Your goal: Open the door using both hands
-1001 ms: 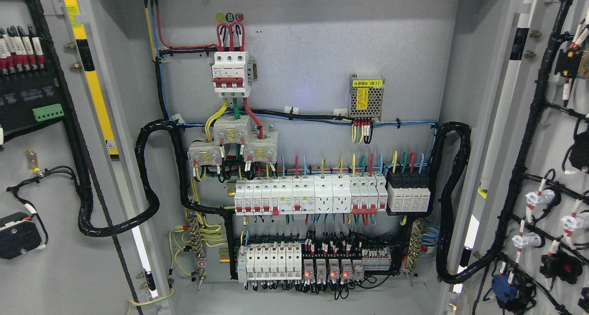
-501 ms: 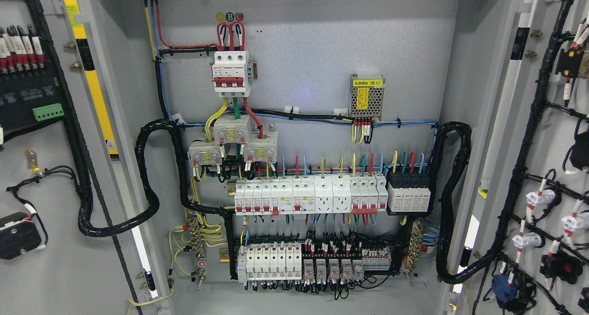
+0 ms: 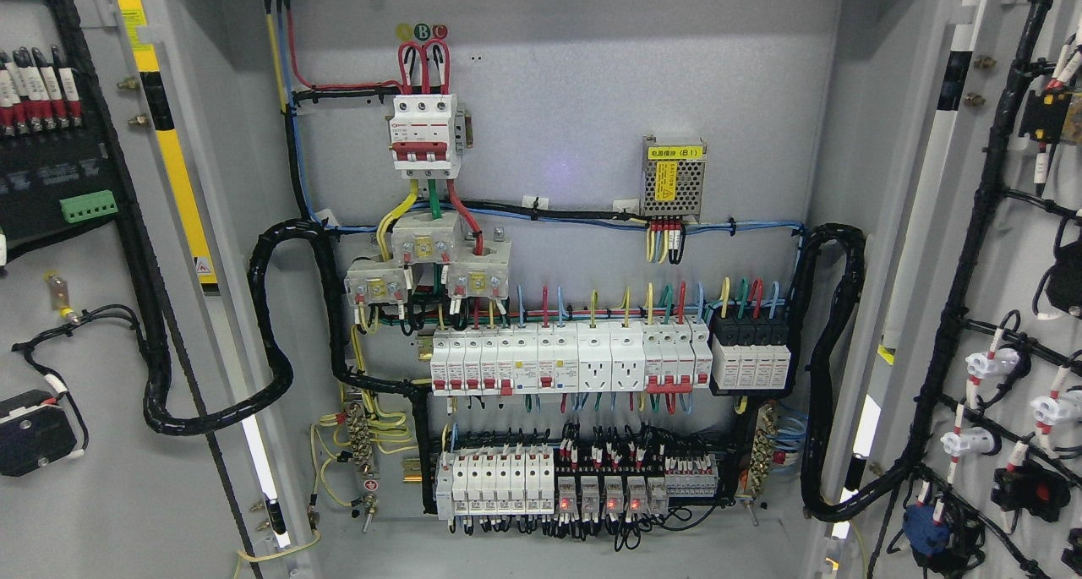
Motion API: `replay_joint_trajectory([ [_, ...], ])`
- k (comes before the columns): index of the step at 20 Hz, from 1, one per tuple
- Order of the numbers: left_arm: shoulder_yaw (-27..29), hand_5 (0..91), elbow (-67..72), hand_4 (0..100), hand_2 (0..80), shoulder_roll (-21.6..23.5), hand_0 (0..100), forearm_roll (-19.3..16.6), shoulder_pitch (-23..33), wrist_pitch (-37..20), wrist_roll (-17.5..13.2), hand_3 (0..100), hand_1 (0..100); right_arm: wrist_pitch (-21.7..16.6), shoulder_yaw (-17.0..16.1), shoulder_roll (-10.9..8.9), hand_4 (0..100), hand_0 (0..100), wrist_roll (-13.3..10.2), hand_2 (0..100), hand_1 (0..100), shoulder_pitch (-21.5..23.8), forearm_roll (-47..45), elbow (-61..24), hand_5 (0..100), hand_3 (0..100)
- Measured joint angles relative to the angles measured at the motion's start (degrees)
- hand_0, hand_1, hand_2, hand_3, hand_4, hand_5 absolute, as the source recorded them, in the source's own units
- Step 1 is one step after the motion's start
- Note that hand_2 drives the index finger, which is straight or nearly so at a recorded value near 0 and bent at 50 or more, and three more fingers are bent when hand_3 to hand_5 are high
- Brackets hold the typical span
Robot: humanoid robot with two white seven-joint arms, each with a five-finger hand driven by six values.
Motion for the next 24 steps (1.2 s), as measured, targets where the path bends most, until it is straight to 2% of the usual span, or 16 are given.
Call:
replay_joint_trajectory([
  [2, -0.41, 0.0, 2.73, 0, 0.0, -0.33, 12, -0.79, -0.17, 0.85, 4.50, 0, 56, 5.49, -0.56, 0.55, 0, 0, -2.26, 4, 50, -0.57, 0.13, 3.78, 0, 0],
  [4, -0.74, 0.0, 4.95, 0, 0.0, -0.59, 12, -1.37, -0.25, 3.08, 6.48, 0, 56, 8.93, -1.05, 1.02, 0, 0, -5.06, 4, 50, -1.13, 0.45, 6.89, 0, 0],
  [6, -1.03, 0.0, 6.95, 0, 0.0, -0.81, 12, -1.74, -0.34, 5.11, 7.49, 0, 56, 11.40, -1.49, 1.42, 0, 0, -7.38, 4, 50, -1.58, 0.97, 9.71, 0, 0],
  [11, -2.38, 0.0, 10.48, 0, 0.0, -1.23, 12, -2.74, -0.49, 6.76, 8.29, 0, 56, 16.90, -2.25, 2.12, 0, 0, -10.55, 4, 50, -2.87, 2.17, 14.36, 0, 0],
  [15, -3.98, 0.0, 12.33, 0, 0.0, -1.46, 12, -3.68, -0.53, 6.80, 8.37, 0, 56, 18.72, -2.73, 2.52, 0, 0, -13.69, 4, 50, -4.17, 2.60, 17.01, 0, 0],
  [24, -5.97, 0.0, 14.75, 0, 0.0, -1.89, 12, -4.35, -0.56, 6.90, 8.39, 0, 56, 19.36, -3.31, 2.93, 0, 0, -14.67, 4, 50, -6.04, 2.93, 20.28, 0, 0],
])
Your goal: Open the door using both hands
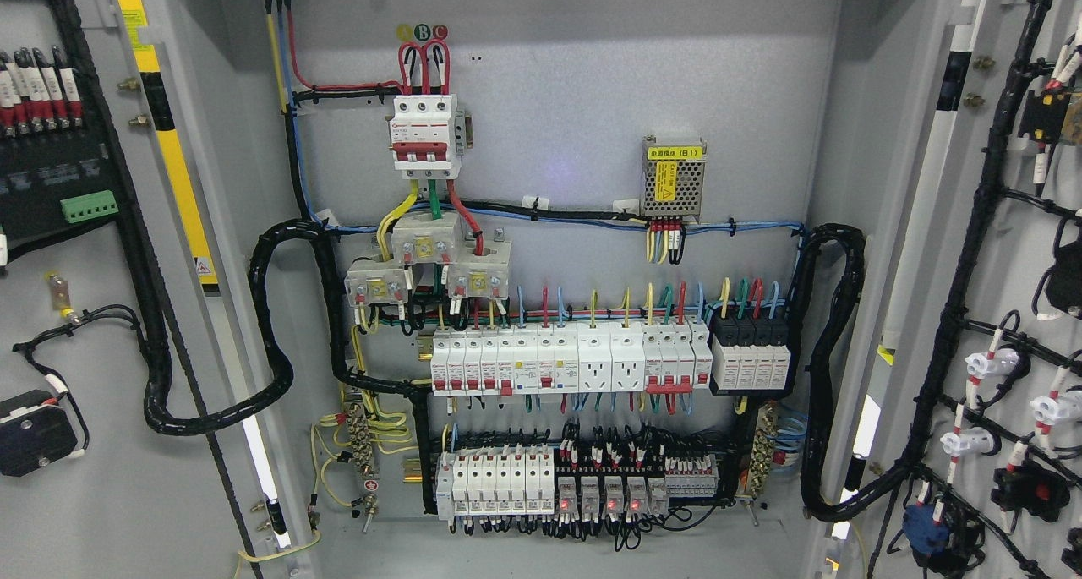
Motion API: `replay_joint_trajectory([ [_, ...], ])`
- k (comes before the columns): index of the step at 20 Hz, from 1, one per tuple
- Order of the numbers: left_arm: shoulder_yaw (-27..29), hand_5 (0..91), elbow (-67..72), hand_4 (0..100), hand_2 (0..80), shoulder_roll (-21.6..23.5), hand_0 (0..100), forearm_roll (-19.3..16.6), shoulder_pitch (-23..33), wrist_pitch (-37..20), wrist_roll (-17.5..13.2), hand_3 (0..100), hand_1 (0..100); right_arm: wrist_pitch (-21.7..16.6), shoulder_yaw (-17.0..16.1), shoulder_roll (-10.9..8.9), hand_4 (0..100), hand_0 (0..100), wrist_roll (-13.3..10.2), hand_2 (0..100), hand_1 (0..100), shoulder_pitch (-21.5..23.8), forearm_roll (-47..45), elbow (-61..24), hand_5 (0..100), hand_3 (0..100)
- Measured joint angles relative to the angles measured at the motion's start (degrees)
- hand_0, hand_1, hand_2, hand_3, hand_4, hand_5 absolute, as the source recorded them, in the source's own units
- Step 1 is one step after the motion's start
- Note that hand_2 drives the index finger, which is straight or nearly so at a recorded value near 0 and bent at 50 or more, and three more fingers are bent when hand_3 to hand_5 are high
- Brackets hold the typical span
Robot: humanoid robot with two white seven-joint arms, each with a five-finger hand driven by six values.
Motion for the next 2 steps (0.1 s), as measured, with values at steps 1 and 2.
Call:
replay_joint_trajectory([
  [1, -0.13, 0.0, 0.16, 0, 0.0, -0.03, 12, -0.02, 0.00, 0.00, 0.00, 0, 56, 0.01, -0.05, -0.15, 0, 0, -0.03, 4, 50, -0.15, 0.02, 0.23, 0, 0],
  [2, -0.24, 0.0, 0.32, 0, 0.0, -0.05, 12, -0.05, 0.00, 0.00, 0.00, 0, 56, 0.01, -0.07, -0.24, 0, 0, -0.04, 4, 50, -0.31, 0.03, 0.40, 0, 0],
])
